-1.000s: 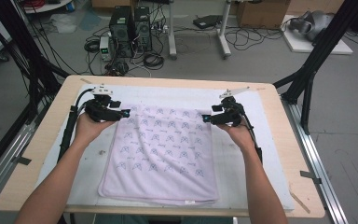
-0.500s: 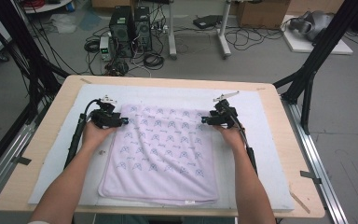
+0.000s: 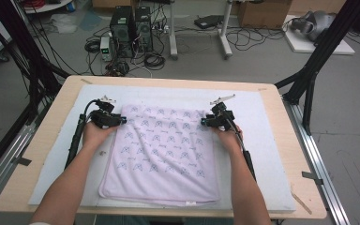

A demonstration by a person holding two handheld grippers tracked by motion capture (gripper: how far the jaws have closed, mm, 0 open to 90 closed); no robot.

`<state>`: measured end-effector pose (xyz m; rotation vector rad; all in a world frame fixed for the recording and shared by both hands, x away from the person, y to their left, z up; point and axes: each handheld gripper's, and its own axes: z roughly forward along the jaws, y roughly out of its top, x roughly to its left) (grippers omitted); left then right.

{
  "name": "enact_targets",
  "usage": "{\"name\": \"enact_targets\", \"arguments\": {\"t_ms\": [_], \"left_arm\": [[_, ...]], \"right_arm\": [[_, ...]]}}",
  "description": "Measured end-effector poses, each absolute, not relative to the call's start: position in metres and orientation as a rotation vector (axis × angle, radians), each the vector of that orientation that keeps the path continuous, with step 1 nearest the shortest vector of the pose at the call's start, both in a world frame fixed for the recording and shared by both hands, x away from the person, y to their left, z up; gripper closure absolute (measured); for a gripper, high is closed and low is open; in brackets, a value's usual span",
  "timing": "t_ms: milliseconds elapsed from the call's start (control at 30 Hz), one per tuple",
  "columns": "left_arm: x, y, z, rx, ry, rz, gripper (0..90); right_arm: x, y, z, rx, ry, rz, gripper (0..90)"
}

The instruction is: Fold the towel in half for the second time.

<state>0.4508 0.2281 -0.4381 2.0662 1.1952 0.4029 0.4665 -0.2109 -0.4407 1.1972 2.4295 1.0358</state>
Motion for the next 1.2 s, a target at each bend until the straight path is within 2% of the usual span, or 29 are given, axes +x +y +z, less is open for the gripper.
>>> {"name": "enact_targets", "arguments": {"t_ms": [33, 100, 267, 500, 733, 900, 1067, 1133, 1200], "left_arm": [[0.451, 0.229, -0.438, 2.054, 1.207, 0.388, 74.5], [0.452, 0.231, -0.439, 2.034, 1.221, 0.360, 78.2], [0.449, 0.231, -0.435, 2.042, 1.207, 0.376, 82.6], [0.437, 0.233, -0.415, 2.016, 1.124, 0.448, 83.4], [0.398, 0.244, -0.393, 1.968, 0.989, 0.469, 83.3], [0.354, 0.254, -0.402, 2.001, 0.924, 0.418, 83.3], [0.319, 0.259, -0.423, 2.024, 0.899, 0.350, 81.8], [0.314, 0.258, -0.428, 2.081, 0.903, 0.343, 79.9], [0.312, 0.259, -0.430, 2.073, 0.916, 0.329, 76.2]], "right_arm": [[0.467, -0.211, -0.440, 1.195, 2.444, 1.049, 76.2], [0.466, -0.209, -0.440, 1.186, 2.462, 1.059, 81.2], [0.465, -0.211, -0.434, 1.188, 2.458, 1.097, 82.9], [0.455, -0.226, -0.408, 1.140, 2.402, 1.215, 83.2], [0.425, -0.235, -0.383, 1.035, 2.427, 1.327, 83.1], [0.388, -0.242, -0.383, 1.012, 2.496, 1.379, 82.9], [0.352, -0.240, -0.405, 0.996, 2.620, 1.302, 81.3], [0.344, -0.241, -0.414, 1.002, 2.632, 1.277, 78.0], [0.340, -0.243, -0.420, 1.032, 2.638, 1.232, 68.4]]}}
